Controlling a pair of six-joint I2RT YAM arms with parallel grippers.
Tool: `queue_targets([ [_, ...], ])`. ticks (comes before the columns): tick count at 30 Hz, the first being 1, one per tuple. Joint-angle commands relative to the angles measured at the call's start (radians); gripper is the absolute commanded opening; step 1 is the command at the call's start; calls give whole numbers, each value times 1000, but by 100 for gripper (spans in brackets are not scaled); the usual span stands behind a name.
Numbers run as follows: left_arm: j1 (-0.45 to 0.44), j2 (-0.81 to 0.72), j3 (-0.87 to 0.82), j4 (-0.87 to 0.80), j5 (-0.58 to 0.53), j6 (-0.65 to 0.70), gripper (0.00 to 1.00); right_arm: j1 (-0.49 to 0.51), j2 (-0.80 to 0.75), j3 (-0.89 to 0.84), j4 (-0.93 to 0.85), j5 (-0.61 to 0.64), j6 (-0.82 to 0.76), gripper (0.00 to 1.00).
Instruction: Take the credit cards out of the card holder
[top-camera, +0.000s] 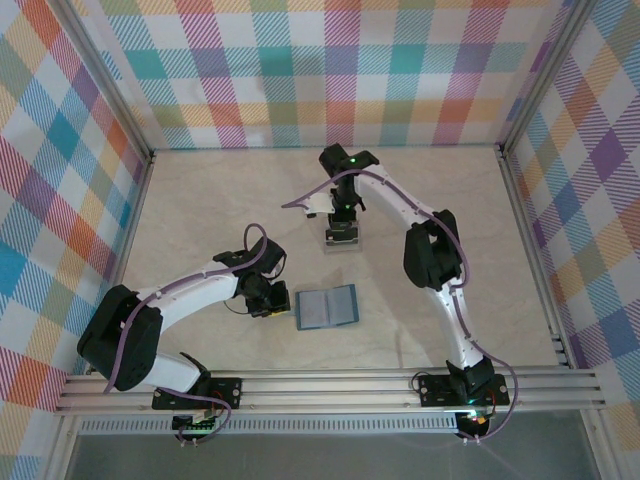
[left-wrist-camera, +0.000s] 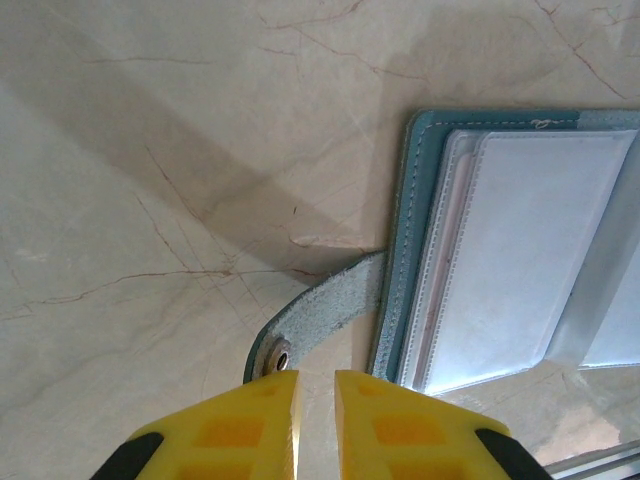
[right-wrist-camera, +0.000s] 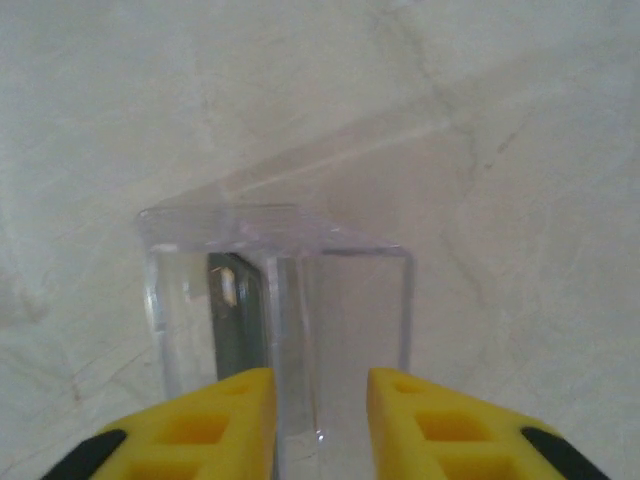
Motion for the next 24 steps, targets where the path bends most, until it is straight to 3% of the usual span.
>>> queue_targets([
  [1, 13, 2, 10, -19, 12, 17, 17, 8, -12, 23, 113, 42, 19, 36],
  [11, 13, -23, 5, -22, 12, 13, 18, 10, -173, -164, 332, 58, 81, 43],
  [24, 14, -30, -3, -4, 21, 3, 18, -7, -137, -313, 447, 163, 92, 47],
])
